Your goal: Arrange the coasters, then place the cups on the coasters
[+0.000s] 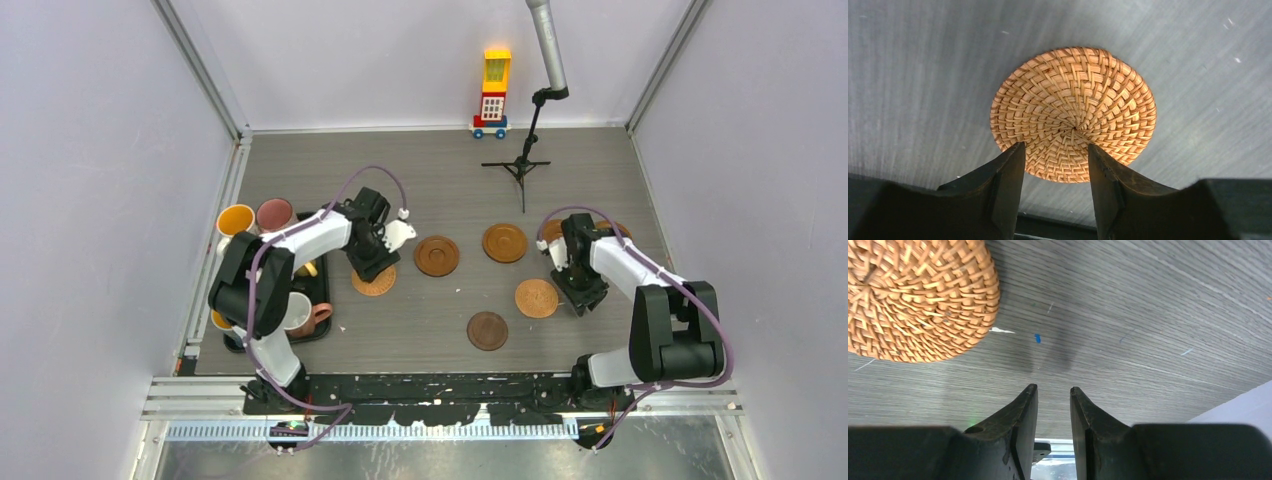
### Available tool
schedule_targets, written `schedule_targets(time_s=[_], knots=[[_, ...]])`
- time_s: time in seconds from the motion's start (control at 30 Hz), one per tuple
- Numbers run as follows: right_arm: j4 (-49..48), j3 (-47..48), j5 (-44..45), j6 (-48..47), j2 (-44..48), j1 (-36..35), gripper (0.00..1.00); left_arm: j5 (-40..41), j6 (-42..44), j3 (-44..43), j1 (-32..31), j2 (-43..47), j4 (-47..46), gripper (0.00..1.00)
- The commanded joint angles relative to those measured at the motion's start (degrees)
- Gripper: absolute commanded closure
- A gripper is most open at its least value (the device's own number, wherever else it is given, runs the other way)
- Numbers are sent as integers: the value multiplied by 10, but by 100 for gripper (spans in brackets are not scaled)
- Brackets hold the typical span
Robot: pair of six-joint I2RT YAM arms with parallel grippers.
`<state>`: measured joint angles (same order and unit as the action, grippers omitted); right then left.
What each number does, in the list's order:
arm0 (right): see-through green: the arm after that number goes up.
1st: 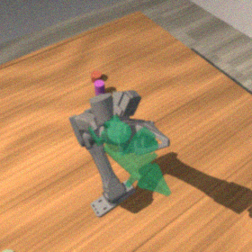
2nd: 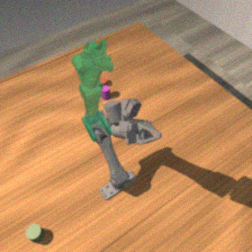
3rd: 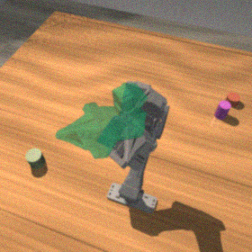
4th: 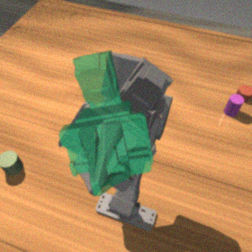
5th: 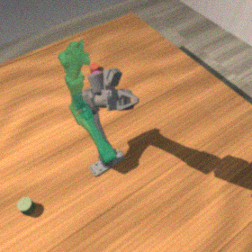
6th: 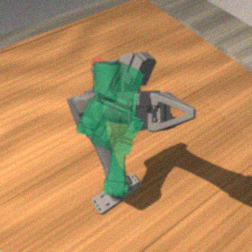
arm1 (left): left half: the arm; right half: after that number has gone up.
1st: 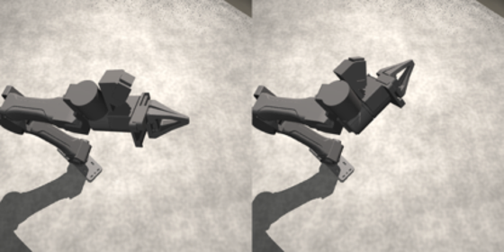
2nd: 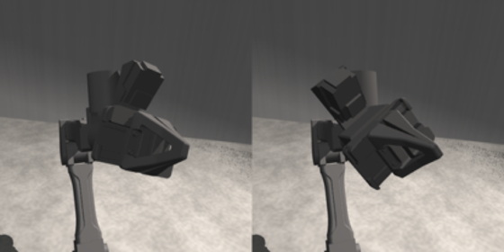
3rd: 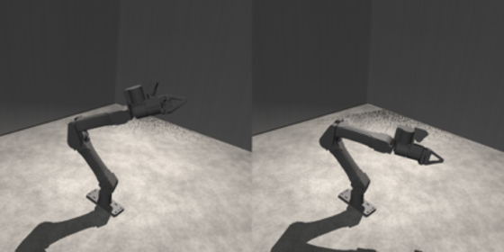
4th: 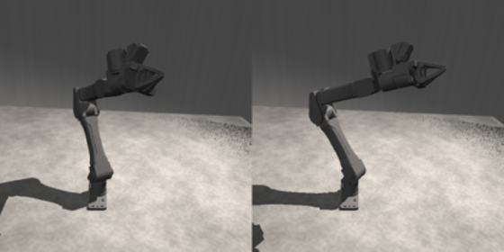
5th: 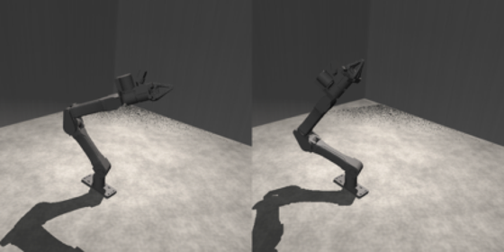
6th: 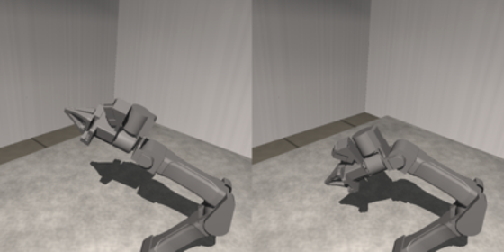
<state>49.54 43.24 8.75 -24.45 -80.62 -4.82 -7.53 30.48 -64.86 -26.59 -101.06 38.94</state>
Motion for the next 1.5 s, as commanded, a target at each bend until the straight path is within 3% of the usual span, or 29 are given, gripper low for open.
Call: schedule_targets(time_s=[0.0,0.17,0.3,0.57,0.87,1.17,1.47], knots=[[16,22,-22,-24,20,17,64,-2,44,53,-25,27,46,50],[78,85,-150,-11,54,16,56,-3,38,67,-44,38,47,50],[63,115,-191,27,56,-3,54,-14,39,70,-57,46,45,50],[-28,97,-150,60,-2,-112,59,-21,45,74,-84,36,42,50],[-73,60,-60,53,-73,-129,64,-33,59,91,-129,49,45,51],[-58,22,-37,5,-46,-52,66,-41,37,71,-198,25,29,51],[-42,5,-35,-93,-19,71,66,-51,-3,-27,-291,-60,8,52]])
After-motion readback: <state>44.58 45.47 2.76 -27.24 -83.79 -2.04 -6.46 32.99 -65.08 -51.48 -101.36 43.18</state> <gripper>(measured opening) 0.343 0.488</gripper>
